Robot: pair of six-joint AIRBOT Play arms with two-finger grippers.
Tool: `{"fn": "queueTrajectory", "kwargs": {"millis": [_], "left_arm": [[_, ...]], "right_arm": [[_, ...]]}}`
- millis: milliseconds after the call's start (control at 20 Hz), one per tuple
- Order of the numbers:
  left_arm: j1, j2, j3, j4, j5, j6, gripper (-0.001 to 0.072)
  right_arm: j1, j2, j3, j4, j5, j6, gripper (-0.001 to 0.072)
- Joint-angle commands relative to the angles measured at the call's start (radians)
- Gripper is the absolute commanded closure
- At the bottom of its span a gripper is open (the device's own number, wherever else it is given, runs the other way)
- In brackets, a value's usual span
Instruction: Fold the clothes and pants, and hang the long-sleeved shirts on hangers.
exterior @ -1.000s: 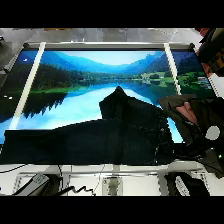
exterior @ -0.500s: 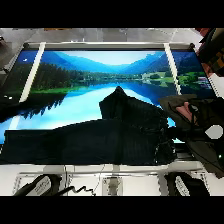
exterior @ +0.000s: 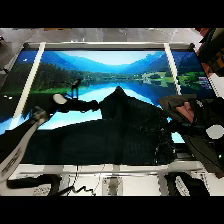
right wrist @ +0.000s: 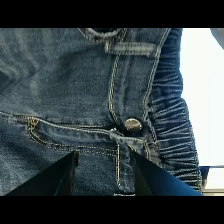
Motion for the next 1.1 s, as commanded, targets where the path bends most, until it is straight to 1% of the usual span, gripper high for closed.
{"fn": "queueTrajectory", "kwargs": {"millis": [0, 100, 200, 350, 550, 600, 650, 700, 750, 800, 1050], "left_arm": [[-0.058, -0.180, 0.115, -0.031, -0.007, -0.003, 0.0059], [-0.051, -0.240, 0.169, -0.029, -0.045, -0.002, 0.0060], [-0.049, -0.262, 0.185, -0.030, -0.048, -0.002, 0.0060], [-0.049, -0.266, 0.185, -0.014, -0.045, 0.013, 0.0060], [-0.045, -0.266, 0.186, -0.012, -0.053, 0.013, 0.0060], [-0.042, -0.266, 0.186, -0.008, -0.053, 0.013, 0.0071], [-0.039, -0.266, 0.186, -0.008, -0.053, 0.012, 0.0174], [-0.039, -0.266, 0.186, -0.009, -0.053, 0.013, 0.0395], [-0.043, -0.266, 0.186, -0.022, -0.051, 0.013, 0.0597], [-0.046, -0.266, 0.190, -0.027, -0.042, 0.013, 0.0682], [-0.012, -0.245, 0.326, -0.010, -0.037, 0.013, 0.0683]], "right_arm": [[0.001, 0.000, 0.001, 0.005, -0.009, 0.001, 0.0308], [0.001, 0.000, 0.001, 0.005, -0.009, 0.001, 0.0309], [0.001, 0.000, 0.001, 0.009, -0.010, 0.001, 0.0309], [0.001, 0.000, 0.002, 0.008, -0.015, 0.001, 0.0309], [0.001, 0.000, 0.002, 0.008, -0.021, 0.001, 0.0309], [0.001, 0.000, 0.002, 0.008, -0.023, 0.001, 0.0309], [0.001, 0.000, 0.002, 0.008, -0.023, 0.001, 0.0309], [0.001, 0.000, 0.002, 0.010, -0.023, 0.001, 0.0309], [0.001, 0.000, 0.002, 0.013, -0.025, 0.001, 0.0309], [0.001, 0.000, 0.002, 0.017, -0.033, 0.002, 0.0310], [0.001, 0.000, 0.002, 0.040, -0.047, 0.001, 0.0313]]}}
